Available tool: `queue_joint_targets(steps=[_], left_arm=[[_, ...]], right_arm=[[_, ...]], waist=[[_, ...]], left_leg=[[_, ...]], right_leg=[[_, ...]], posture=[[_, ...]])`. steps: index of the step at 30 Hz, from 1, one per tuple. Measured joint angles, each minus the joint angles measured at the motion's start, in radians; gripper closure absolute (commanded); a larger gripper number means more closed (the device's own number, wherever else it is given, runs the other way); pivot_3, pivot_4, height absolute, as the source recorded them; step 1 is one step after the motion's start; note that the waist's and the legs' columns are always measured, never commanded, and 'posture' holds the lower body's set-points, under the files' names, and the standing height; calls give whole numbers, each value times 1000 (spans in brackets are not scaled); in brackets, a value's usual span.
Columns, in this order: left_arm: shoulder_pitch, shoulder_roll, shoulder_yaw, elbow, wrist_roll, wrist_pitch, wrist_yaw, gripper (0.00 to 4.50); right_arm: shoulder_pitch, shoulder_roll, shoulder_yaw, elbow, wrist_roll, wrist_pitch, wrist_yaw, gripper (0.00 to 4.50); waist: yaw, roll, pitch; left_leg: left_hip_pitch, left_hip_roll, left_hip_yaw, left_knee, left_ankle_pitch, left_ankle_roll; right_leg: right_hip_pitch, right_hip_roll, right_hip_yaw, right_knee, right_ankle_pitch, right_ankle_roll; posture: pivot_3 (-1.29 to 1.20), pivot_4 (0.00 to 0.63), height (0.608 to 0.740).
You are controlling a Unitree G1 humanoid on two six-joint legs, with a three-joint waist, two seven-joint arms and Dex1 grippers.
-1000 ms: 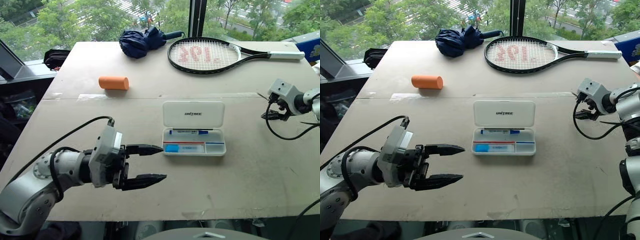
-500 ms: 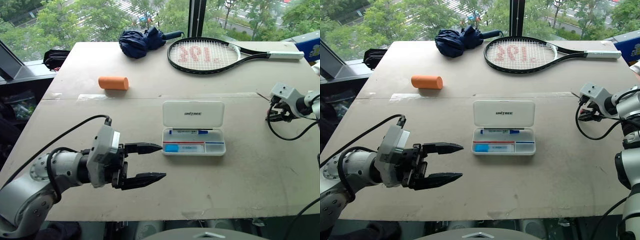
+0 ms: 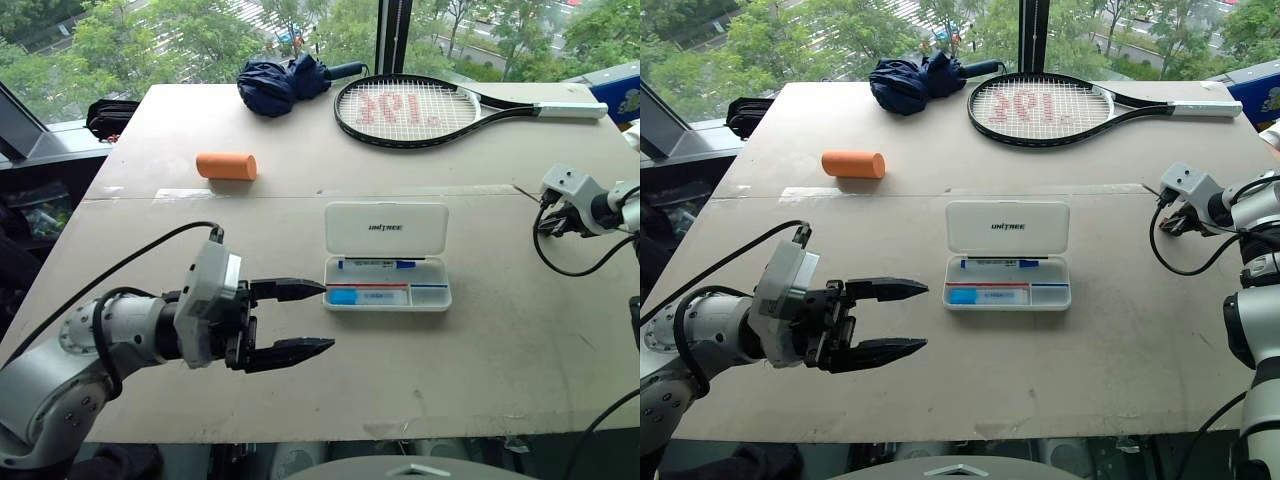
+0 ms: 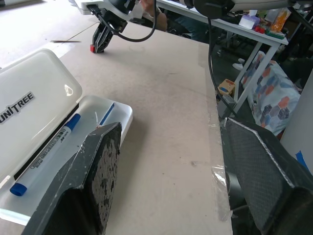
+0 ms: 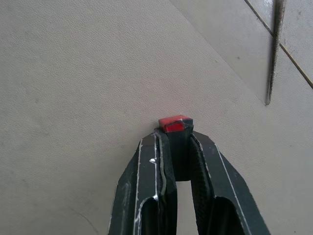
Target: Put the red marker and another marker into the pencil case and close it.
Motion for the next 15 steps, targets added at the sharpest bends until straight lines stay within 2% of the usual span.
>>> queue_joint_targets(steps=[6, 10, 15], left_arm=[[-24, 0, -30, 0, -6, 4, 13, 1085], [-33, 0, -36, 1, -9, 5, 15, 1085], [-20, 2, -33, 8, -9, 4, 7, 1085]], right_arm=[[20, -5, -39, -120, 34, 48, 42, 4423], [118, -34, -104, -395, 115, 184, 106, 4423], [303, -74, -204, -984, 295, 503, 157, 4423]], waist=[[0, 0, 0], [3, 0, 0], [13, 1, 1]], left_leg=[[0, 0, -1, 0, 0, 0], [-1, 0, -3, 0, -1, 2], [-1, 1, -4, 0, -2, 4]], right_leg=[[0, 0, 0, 0, 0, 0], [0, 0, -1, 0, 0, 0], [-1, 0, -2, 1, 0, 0]], posture=[[0, 150, 732], [0, 150, 732], [0, 150, 732]])
